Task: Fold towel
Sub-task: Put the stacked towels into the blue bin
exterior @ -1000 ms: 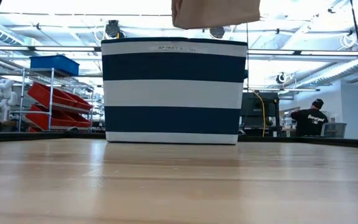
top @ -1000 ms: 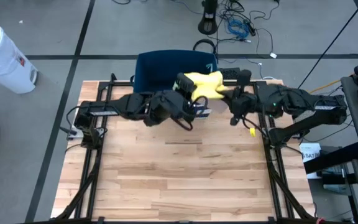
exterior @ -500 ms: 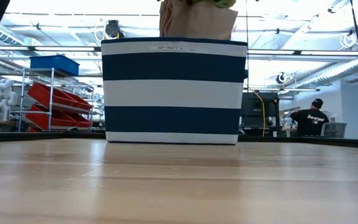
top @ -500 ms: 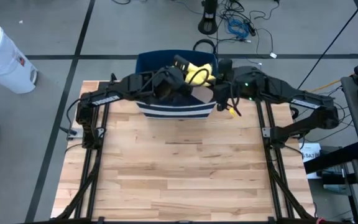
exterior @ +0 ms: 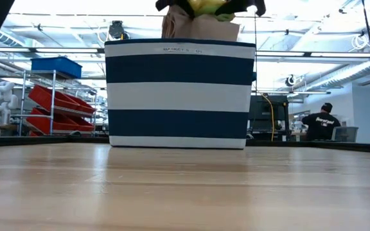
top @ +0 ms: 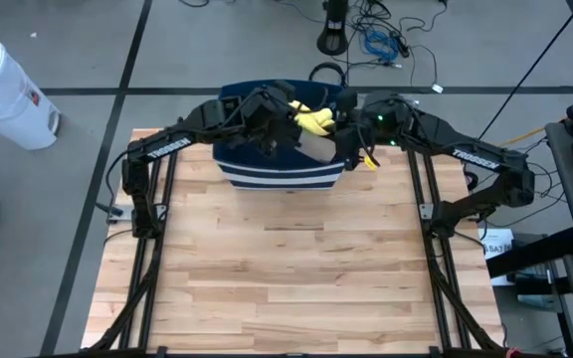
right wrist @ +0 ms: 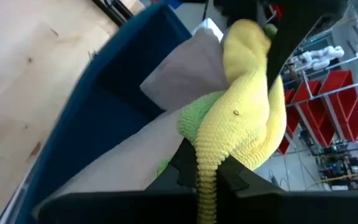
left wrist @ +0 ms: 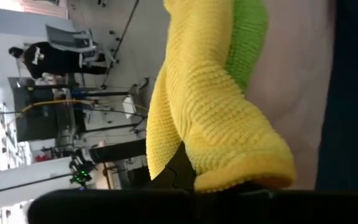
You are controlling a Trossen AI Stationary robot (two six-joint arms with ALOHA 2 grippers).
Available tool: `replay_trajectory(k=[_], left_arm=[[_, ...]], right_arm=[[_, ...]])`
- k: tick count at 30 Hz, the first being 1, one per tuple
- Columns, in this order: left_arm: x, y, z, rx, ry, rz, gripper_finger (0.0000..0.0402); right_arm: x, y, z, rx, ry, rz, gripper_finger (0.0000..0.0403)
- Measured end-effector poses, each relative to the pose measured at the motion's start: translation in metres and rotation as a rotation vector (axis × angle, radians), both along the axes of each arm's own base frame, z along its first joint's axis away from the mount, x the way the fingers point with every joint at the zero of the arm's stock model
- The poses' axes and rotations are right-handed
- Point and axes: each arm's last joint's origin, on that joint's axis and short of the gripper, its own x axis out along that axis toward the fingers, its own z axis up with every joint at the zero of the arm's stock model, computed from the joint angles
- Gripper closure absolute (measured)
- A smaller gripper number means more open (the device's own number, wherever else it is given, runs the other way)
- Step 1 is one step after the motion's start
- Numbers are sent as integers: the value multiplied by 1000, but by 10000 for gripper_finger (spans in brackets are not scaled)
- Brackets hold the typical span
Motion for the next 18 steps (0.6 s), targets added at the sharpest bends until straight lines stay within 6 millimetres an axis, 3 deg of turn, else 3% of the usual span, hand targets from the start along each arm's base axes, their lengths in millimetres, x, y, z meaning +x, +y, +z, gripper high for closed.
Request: replay_trajectory(k=[10,18], left_arm=[[-14,31,-10,-128,41,5,389],[-28,54,-14,-224,57,17,389]], right_arm=[[24,-28,-28,21,82,24,402],[39,-37,-38,-30,83,41,402]])
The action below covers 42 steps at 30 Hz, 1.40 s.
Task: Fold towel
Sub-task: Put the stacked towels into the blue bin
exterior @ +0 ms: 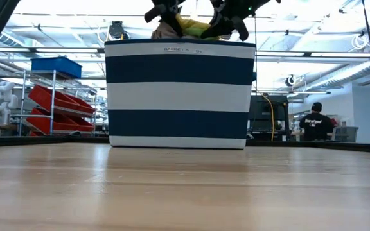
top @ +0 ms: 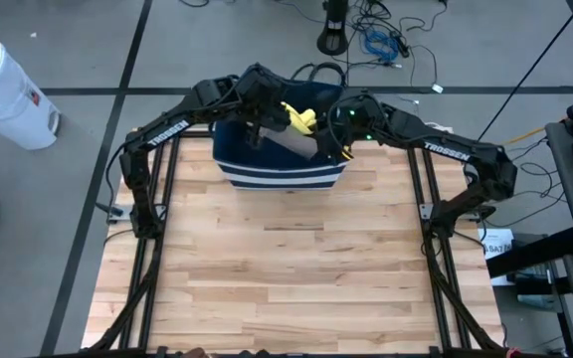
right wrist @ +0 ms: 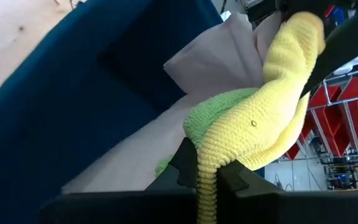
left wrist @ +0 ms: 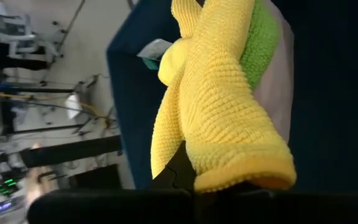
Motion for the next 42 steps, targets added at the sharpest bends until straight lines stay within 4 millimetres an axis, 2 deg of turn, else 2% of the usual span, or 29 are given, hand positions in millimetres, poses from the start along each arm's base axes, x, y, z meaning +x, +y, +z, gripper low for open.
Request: replay_trajectory(k=[7,11,20,25,31,37,42], left_arm=[[-6,13,-9,-104,20,-20,389],[-5,23,-21,-163,49,-26,389],[0,35,-70,-296,119,-57,389],[3,38,-89,-308,142,-82,386],[2,36,-95,-376,148,-120,382],[2,37,-95,-385,131,-125,380],[4,46,-97,-369,106,-71,376]], right_arm=[[7,-10,-12,48,12,42,402],[10,-17,-20,82,33,43,403],[10,-31,-37,179,89,31,403],[14,-40,-54,252,144,44,403],[19,-42,-70,305,198,66,403],[17,-42,-68,304,197,59,403],[13,-54,-68,304,181,-13,385]])
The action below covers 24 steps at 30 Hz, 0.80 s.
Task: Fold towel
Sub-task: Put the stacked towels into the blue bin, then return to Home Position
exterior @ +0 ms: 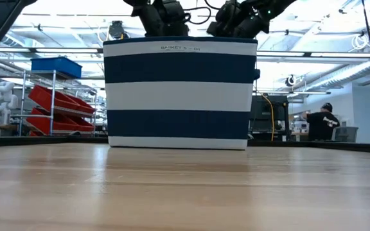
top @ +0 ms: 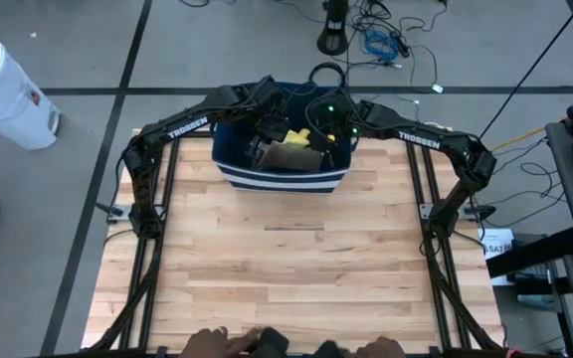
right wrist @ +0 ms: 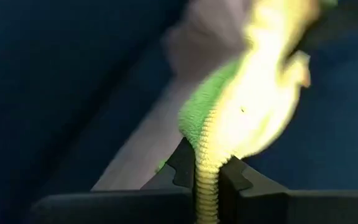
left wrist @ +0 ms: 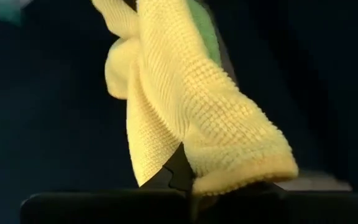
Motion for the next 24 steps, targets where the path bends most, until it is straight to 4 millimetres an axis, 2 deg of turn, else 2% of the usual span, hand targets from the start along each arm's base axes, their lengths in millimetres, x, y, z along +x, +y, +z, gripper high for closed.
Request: replay_trajectory(k=[7,14,18,24], left_arm=[[1,31,-10,110,1,248,315],[-1,36,-12,81,-8,311,263],[2,37,-11,95,-42,309,243],[2,42,-7,212,-36,395,238]], right_arm=[[-1,-16,6,-139,-20,-230,293],[-1,-17,6,-155,-10,-264,215],[0,-17,7,-158,-20,-289,198],[2,-14,7,-172,-15,-307,203]])
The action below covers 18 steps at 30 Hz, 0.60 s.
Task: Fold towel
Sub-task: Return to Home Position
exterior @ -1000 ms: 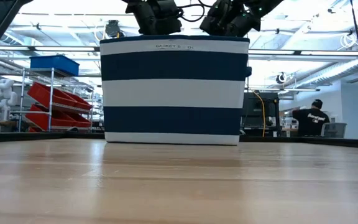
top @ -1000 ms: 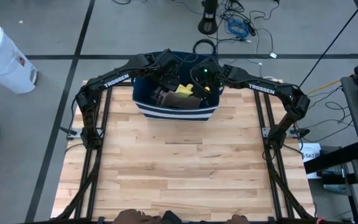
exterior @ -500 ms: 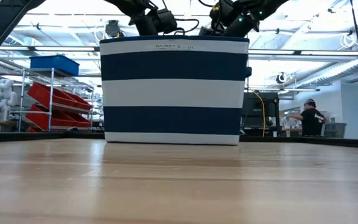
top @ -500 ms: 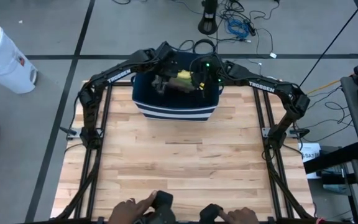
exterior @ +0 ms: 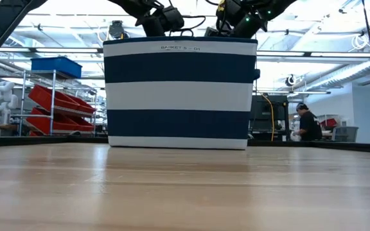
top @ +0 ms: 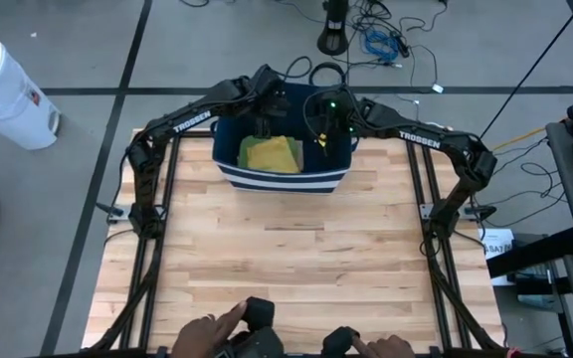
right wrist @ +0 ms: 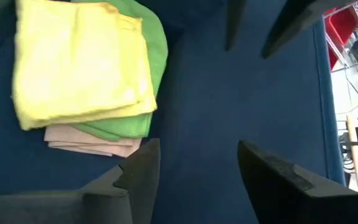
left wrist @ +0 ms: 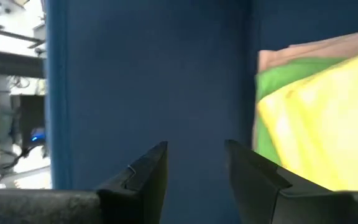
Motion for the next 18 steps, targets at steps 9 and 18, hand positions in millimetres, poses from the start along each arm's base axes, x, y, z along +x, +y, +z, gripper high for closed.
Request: replay_trajectory(k=[9,18], left_arm=[[3,-9,-2,-60,-7,18,238],[24,-34,1,19,-5,-65,238]], right_arm=[[-7,8,-3,109,49,2,218],[-18,11,-8,135,167,-96,232]])
